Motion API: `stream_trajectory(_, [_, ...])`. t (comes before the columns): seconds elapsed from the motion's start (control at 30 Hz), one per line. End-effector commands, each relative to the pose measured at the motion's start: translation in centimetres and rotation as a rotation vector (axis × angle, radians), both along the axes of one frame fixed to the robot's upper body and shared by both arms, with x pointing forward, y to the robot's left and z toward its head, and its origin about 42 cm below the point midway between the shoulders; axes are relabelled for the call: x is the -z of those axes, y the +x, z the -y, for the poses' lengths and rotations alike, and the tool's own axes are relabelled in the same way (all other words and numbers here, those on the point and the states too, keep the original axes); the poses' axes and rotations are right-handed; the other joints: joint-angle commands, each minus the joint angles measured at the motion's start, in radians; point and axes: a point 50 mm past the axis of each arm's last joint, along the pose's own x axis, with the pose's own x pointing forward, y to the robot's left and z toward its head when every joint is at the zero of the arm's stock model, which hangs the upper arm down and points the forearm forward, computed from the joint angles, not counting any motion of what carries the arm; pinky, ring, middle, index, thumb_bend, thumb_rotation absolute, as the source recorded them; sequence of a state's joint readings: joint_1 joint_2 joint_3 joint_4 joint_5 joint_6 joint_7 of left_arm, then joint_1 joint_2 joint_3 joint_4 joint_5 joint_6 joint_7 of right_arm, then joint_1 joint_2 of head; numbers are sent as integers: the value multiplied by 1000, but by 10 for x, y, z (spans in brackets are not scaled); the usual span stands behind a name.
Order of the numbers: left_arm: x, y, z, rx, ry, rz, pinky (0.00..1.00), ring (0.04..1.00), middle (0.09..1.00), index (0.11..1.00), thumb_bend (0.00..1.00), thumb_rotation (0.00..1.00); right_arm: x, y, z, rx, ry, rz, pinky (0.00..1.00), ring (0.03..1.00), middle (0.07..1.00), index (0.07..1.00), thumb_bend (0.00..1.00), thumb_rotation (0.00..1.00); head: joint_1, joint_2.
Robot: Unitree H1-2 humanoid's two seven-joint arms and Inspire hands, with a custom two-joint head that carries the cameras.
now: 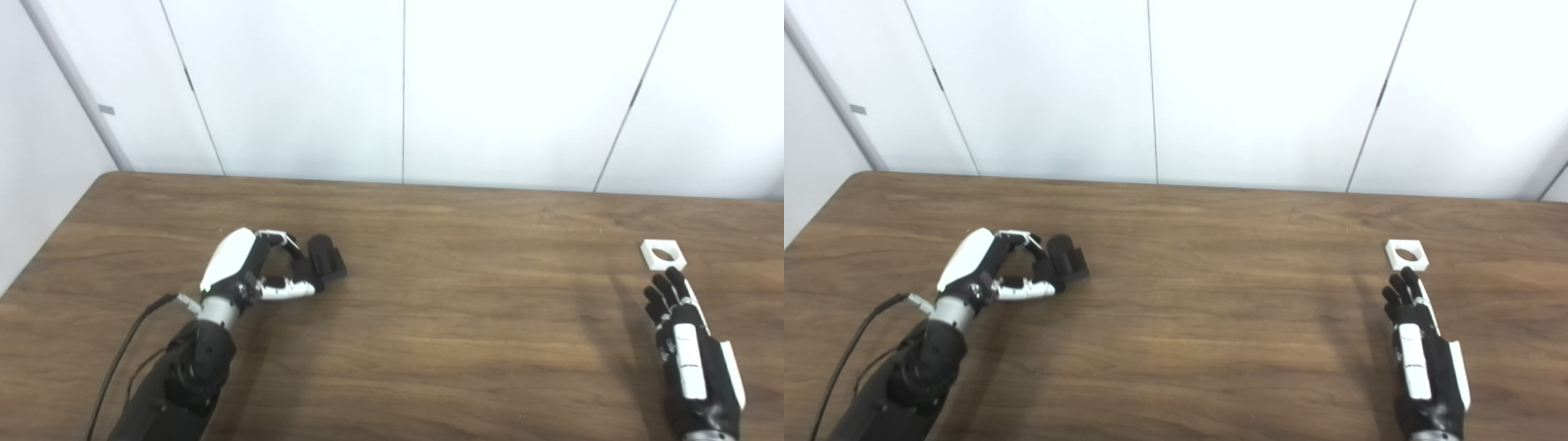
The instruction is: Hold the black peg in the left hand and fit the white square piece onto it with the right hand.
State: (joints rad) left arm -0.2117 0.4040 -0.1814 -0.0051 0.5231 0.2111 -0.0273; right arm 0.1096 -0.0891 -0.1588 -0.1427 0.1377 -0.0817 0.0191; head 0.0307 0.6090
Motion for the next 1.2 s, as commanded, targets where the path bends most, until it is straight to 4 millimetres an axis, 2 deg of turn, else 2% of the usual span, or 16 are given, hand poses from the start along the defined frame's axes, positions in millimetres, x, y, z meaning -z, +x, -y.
stream_trajectory(0.0, [-11, -3, 13, 88, 23, 56, 937, 875, 793, 487, 515, 48, 12, -2, -9, -6, 27, -34, 959, 927, 933, 940, 448, 861, -4, 3])
stream_trajectory(0.03, [-11, -6, 17, 102, 29, 58, 975, 881, 793, 487, 515, 48, 12, -2, -9, -10, 23, -30, 962, 929, 935, 942, 441, 869, -8, 6])
stream_trajectory(0.13, [-10, -13, 25, 128, 31, 56, 998, 896, 792, 487, 517, 49, 11, -2, -11, -6, 27, -27, 940, 918, 928, 938, 436, 863, -18, 14])
stream_trajectory(0.4, [-5, -31, 49, 208, 76, 29, 1000, 908, 806, 486, 518, 51, 6, -1, -15, 1, 39, -40, 933, 912, 923, 929, 435, 857, -37, 29])
stream_trajectory(0.53, [4, -40, 60, 256, 85, -6, 1000, 925, 817, 486, 517, 53, 4, -1, -16, -4, 34, -37, 939, 919, 930, 935, 439, 867, -46, 37])
stream_trajectory(1.17, [35, -65, 97, 353, 60, -76, 1000, 913, 810, 486, 519, 52, -8, 2, -19, 15, 18, -34, 929, 902, 914, 923, 480, 872, -112, 91])
